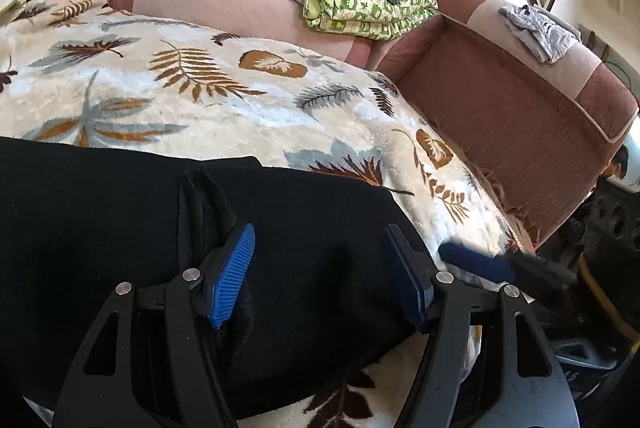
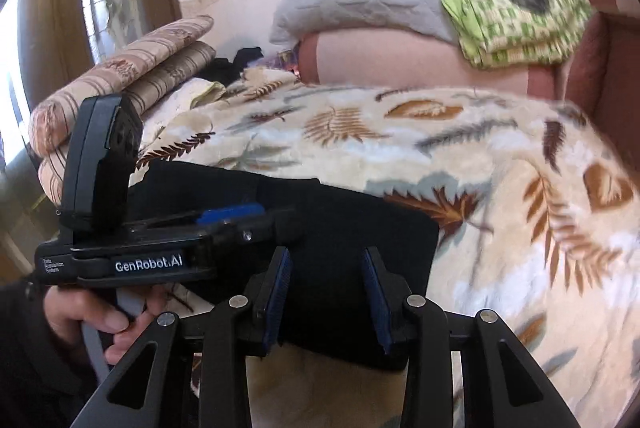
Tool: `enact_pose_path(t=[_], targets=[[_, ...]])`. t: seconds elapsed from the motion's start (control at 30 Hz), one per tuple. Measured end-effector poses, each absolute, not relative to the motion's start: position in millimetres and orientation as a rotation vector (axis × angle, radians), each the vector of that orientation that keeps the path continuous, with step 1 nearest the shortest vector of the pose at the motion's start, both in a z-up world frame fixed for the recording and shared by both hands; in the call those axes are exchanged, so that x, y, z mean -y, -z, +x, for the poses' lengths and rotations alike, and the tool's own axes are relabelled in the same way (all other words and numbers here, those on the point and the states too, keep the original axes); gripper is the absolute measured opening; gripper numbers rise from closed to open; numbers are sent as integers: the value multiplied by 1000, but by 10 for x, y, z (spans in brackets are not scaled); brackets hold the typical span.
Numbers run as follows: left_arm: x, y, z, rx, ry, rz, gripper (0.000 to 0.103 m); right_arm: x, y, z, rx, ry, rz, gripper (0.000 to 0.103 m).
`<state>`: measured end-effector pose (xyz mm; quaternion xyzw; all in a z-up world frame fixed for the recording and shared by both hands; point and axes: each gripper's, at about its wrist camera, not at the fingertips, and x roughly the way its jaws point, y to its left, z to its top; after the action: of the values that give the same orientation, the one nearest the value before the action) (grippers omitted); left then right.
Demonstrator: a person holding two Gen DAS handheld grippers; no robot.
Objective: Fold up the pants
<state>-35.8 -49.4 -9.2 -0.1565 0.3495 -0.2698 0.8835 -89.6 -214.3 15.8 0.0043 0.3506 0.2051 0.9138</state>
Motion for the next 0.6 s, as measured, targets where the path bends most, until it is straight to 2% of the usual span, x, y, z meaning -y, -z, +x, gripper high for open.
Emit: enact_pose_path(t=[0.07,0.33,0.6], targets=[[519,92,-365,-727,557,-306,66,2112,80,-819,-850,-431,27,37],[59,-48,-700,-671,502,-416,66,2268,-257,-914,-663,-397,64,36],[-406,48,-1021,-666,387,-455,66,2372,-264,-796,-700,-306,69,36]])
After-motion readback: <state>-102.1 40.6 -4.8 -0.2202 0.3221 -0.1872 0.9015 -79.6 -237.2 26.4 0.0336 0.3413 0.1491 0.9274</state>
